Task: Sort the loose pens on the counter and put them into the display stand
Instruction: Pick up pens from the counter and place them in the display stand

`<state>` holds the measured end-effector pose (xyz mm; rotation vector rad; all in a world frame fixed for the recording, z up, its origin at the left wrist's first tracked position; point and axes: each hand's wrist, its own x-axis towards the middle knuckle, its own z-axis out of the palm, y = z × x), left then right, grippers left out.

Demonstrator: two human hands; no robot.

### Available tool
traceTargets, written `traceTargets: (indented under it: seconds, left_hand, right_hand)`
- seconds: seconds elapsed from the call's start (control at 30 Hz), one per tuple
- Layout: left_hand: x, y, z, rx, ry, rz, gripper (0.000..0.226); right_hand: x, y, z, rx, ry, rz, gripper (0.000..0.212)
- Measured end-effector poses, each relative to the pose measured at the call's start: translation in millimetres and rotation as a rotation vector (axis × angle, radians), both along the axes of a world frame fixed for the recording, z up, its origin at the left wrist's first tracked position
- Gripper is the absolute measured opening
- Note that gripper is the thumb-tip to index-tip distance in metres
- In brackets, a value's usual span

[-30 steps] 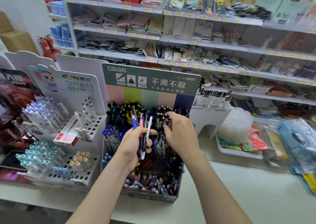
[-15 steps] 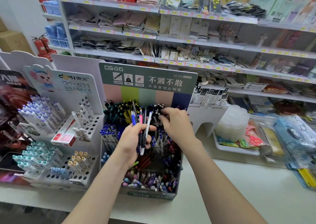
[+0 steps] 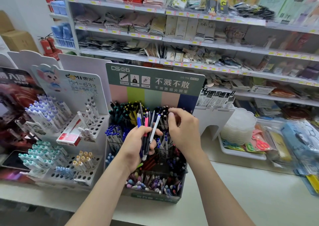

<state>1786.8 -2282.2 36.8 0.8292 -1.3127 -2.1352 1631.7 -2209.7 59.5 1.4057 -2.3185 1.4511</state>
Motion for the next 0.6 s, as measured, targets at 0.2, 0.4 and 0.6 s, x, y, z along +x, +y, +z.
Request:
traceTargets:
  seconds: [0.2,0.4,0.6]
  left_hand:
    - [3,6,4,-0.069,0.021,-0.129,0.028]
    - [9,10,0,-0.106,-0.103,0.053,0.02]
    - [12,7,-17,-0.047,-0.217,0.189,0.024]
  right_hand:
    - [23,17,0,0.048,-0.587,0.239,0.023]
    - [14,25,-12,-0.421,-0.646,-0.196,0.021]
    - [4,31,-56,-0.074,-0.212,-0.025,0.012]
